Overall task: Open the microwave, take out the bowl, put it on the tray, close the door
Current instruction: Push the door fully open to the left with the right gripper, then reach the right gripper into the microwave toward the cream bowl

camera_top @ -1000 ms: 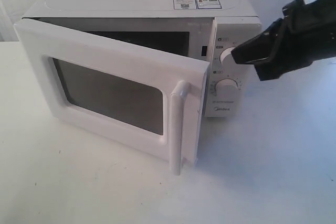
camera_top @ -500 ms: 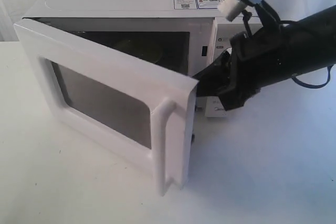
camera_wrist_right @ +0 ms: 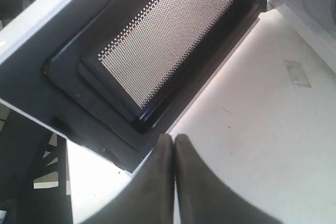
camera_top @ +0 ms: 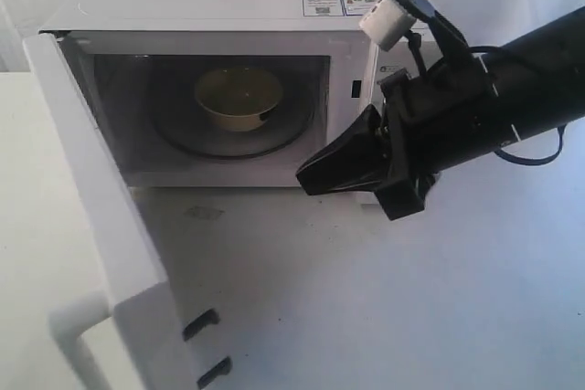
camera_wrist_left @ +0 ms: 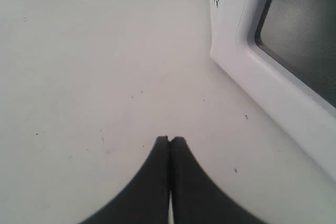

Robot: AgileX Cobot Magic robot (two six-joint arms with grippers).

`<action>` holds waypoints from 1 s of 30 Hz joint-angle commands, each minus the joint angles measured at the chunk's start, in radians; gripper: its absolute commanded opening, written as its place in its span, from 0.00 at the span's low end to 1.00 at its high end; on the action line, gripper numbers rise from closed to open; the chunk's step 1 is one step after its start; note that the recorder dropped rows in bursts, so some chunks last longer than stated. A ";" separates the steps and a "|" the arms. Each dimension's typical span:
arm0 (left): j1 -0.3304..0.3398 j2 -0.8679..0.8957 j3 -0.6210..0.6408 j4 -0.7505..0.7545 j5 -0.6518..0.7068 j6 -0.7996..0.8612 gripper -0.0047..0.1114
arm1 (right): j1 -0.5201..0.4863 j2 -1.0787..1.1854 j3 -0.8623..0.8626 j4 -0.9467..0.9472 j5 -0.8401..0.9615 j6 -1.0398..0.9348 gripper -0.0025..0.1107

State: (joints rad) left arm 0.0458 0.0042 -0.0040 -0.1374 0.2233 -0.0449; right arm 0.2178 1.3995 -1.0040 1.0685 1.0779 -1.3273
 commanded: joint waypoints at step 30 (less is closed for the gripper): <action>0.003 -0.004 0.004 -0.004 0.001 -0.002 0.04 | 0.399 0.161 -0.055 -0.510 -0.538 0.078 0.02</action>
State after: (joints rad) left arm 0.0458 0.0042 -0.0040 -0.1344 0.2233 -0.0449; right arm 0.5546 1.5321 -1.0539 0.6549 0.6531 -1.2869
